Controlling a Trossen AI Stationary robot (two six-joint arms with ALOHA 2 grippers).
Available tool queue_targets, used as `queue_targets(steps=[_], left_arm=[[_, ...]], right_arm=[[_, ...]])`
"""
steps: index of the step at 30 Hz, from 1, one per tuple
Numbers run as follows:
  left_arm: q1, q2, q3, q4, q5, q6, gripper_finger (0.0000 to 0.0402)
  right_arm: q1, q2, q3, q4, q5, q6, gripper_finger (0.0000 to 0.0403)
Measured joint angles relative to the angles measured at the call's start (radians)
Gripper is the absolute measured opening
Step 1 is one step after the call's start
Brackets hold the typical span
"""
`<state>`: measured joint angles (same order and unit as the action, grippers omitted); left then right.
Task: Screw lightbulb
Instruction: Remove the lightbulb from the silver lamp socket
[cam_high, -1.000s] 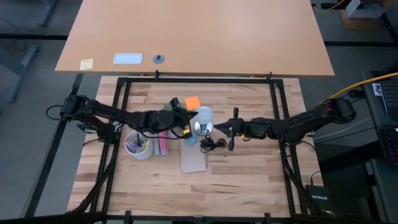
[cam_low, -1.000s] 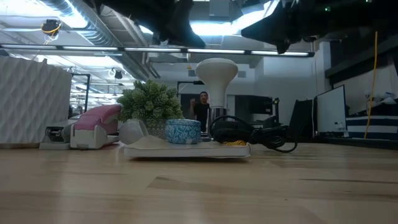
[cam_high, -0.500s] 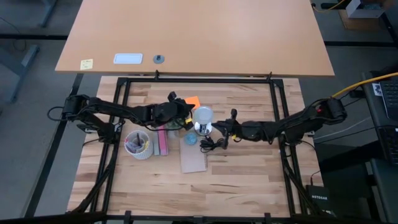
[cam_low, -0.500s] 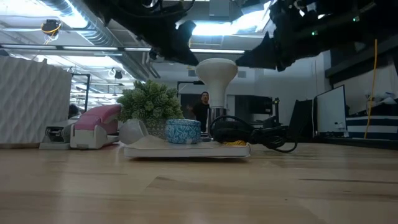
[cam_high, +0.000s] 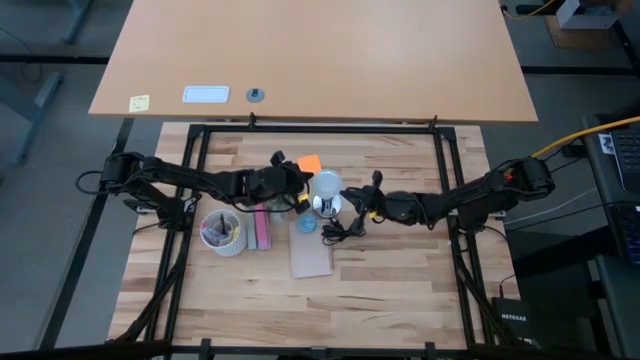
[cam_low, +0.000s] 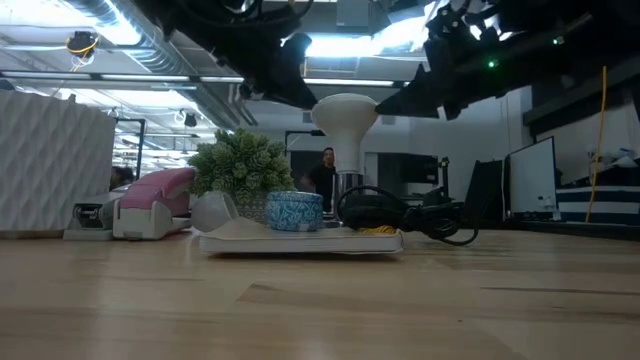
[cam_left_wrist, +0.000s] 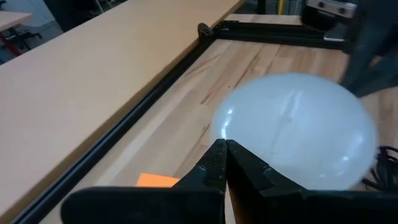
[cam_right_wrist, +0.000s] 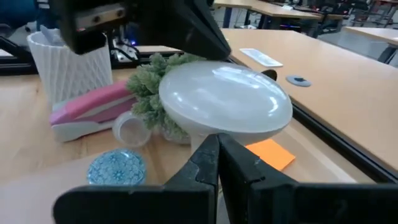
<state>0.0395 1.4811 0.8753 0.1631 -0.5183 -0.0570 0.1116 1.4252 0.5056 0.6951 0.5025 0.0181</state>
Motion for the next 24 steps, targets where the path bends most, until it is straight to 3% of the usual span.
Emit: queue_targets(steps=[14,24], left_arm=[[-0.046,-0.002,0.000,-0.027,-0.009,-0.047,0.0000],[-0.098,-0.002,0.000,-0.014,0.008,-0.048,0.0000]], right_arm=[[-0.029,0.000,0.000,-0.014,-0.012,0.002,0.0012],[-0.030,0.000,-0.001,-0.019,0.081,0.002,0.0012]])
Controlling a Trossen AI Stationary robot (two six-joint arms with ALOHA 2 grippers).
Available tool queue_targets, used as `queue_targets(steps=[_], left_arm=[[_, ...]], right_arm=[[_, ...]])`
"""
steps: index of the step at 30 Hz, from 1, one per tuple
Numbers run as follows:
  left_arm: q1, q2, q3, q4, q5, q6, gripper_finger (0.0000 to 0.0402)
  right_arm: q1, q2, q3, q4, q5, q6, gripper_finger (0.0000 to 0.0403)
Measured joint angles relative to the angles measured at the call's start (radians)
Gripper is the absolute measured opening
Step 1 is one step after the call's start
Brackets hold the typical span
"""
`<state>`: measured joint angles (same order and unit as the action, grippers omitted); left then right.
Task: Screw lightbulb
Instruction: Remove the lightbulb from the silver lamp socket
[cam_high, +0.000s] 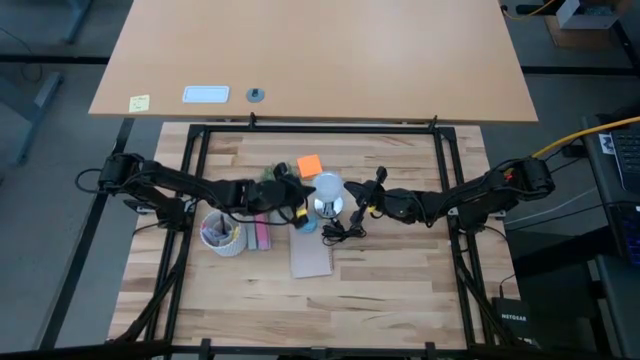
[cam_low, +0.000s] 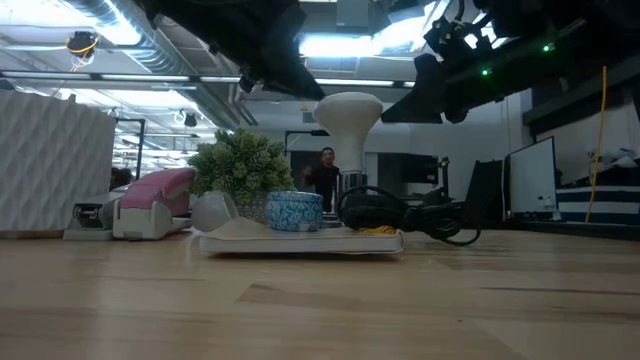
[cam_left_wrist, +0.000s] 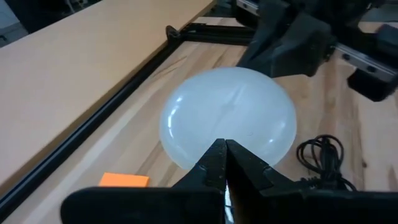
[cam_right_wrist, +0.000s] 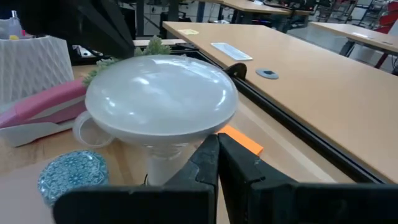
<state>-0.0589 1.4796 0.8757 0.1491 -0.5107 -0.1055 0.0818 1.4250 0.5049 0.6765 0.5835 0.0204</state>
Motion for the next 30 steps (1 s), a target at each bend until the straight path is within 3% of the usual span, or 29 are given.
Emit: queue_targets(steps=[24,30], left_arm=[[-0.011,0.002,0.000,0.021,-0.004,0.000,0.0000],[-0.012,0.002,-0.001,0.021,-0.004,0.000,0.0000]], right_arm=[[-0.006,0.000,0.000,0.011,0.031,-0.002,0.0012],[-0.062,0.000,0.000,0.010,-0.029,-0.002,0.0012]])
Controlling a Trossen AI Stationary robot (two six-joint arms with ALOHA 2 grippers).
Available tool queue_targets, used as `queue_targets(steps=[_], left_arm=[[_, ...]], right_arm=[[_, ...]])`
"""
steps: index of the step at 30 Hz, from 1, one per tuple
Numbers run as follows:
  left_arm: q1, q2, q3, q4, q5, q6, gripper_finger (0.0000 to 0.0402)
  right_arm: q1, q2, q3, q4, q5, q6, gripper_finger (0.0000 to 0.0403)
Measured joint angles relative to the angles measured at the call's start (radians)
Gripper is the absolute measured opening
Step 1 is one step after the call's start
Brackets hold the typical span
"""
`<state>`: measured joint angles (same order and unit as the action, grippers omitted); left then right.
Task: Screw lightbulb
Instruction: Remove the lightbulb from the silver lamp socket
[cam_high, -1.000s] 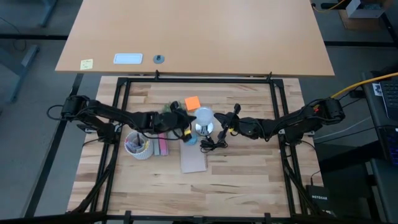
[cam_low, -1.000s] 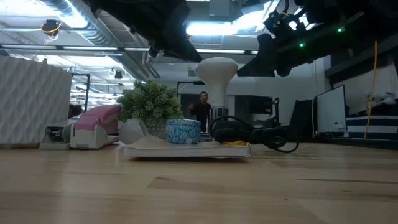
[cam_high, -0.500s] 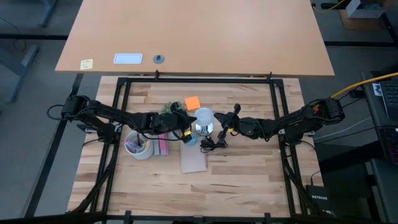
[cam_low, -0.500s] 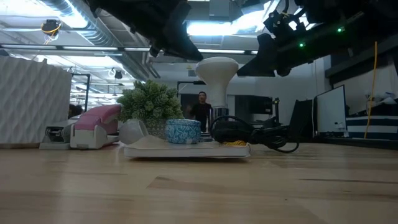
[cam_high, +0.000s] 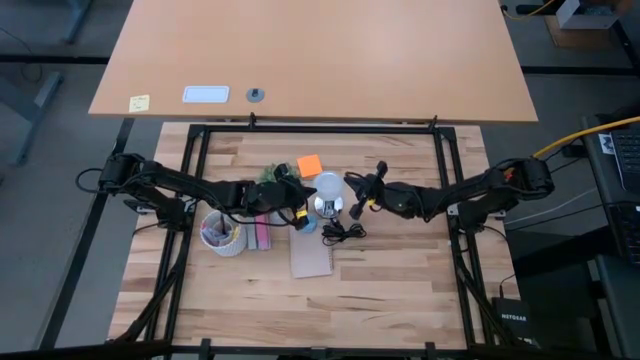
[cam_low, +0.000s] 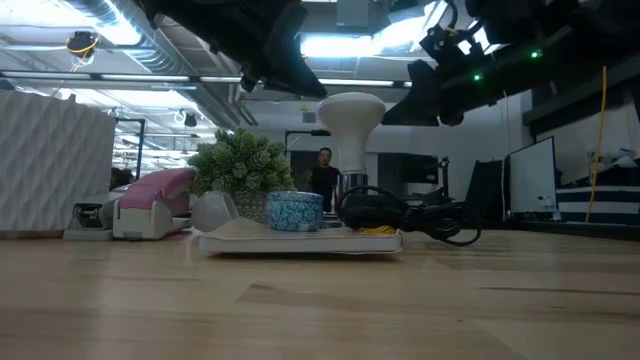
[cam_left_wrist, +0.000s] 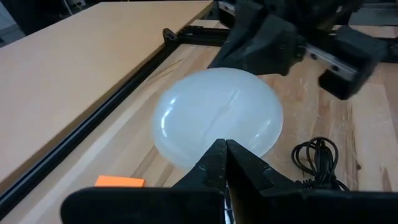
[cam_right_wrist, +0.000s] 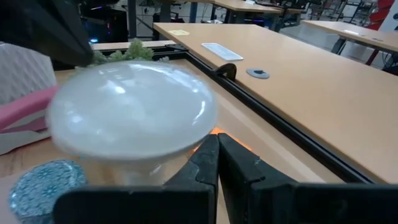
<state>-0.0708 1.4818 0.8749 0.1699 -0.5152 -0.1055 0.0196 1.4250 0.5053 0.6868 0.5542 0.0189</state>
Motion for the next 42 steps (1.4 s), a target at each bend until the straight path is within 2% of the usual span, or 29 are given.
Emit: queue_targets(steps=[9,13,21,23,28,31,35,42], left_arm=[[0.000,0.000,0.000,0.006,0.000,0.000,0.0000],[0.000,0.000,0.000,0.021,-0.008,0.021,0.0000],[0.007,-0.002,0.000,0.215,-0.049,0.189,0.0000],[0.014,-0.003,0.000,0.237,-0.050,0.219,0.0000],[0.040,-0.003,0.000,0.236,-0.050,0.269,0.0000],[0.066,-0.003,0.000,0.228,-0.050,0.264,0.0000],[0.107,-0.003,0.000,0.222,-0.050,0.218,0.0000],[0.166,-0.001,0.000,0.117,-0.025,0.106,0.0000]], right_arm=[[-0.055,0.000,0.000,-0.003,-0.041,-0.001,0.0012],[-0.054,0.000,0.000,0.001,-0.020,-0.014,0.0012],[-0.035,-0.112,0.000,-0.001,-0.005,-0.076,0.0012],[-0.010,-0.157,0.000,0.000,-0.033,-0.077,0.0012],[0.077,-0.218,0.000,-0.005,-0.195,-0.064,0.0012],[0.129,-0.214,0.001,-0.022,-0.217,-0.027,0.0012],[0.174,-0.188,0.001,-0.095,-0.182,0.028,0.0012],[0.183,-0.089,0.001,-0.104,-0.152,0.110,0.0012]])
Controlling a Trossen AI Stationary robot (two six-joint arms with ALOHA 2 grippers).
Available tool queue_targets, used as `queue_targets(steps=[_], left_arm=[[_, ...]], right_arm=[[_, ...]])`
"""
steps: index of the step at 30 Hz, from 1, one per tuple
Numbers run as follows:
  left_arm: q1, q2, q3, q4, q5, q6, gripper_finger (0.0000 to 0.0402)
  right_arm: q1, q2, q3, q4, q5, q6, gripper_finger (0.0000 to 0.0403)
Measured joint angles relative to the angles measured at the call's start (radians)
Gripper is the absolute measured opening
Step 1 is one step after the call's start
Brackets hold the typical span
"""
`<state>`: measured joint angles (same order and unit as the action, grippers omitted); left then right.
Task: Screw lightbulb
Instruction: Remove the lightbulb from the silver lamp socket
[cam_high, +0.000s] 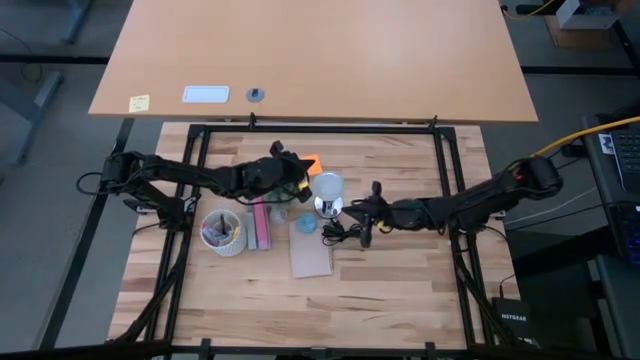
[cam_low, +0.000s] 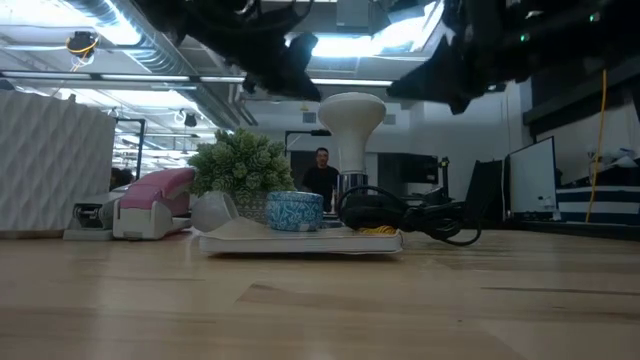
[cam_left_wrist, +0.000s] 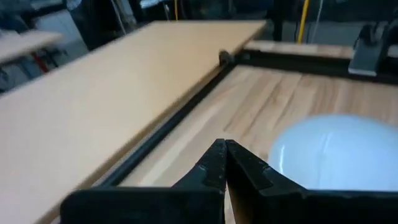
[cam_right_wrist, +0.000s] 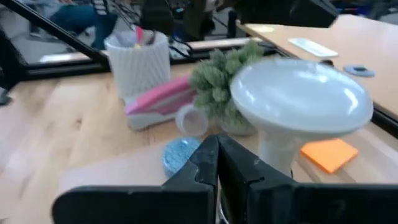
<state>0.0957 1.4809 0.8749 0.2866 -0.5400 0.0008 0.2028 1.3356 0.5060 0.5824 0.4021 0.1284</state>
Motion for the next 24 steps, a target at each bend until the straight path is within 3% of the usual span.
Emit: queue_targets(steps=[11,24], left_arm=[[0.004,0.010,0.000,-0.097,0.097,-0.050,0.0000],[-0.040,0.065,0.000,-0.093,0.091,-0.064,0.0000]], right_arm=[[-0.008,0.076,0.000,0.070,0.127,-0.002,0.0012],[-0.079,0.076,-0.001,0.065,0.122,-0.002,0.0012]])
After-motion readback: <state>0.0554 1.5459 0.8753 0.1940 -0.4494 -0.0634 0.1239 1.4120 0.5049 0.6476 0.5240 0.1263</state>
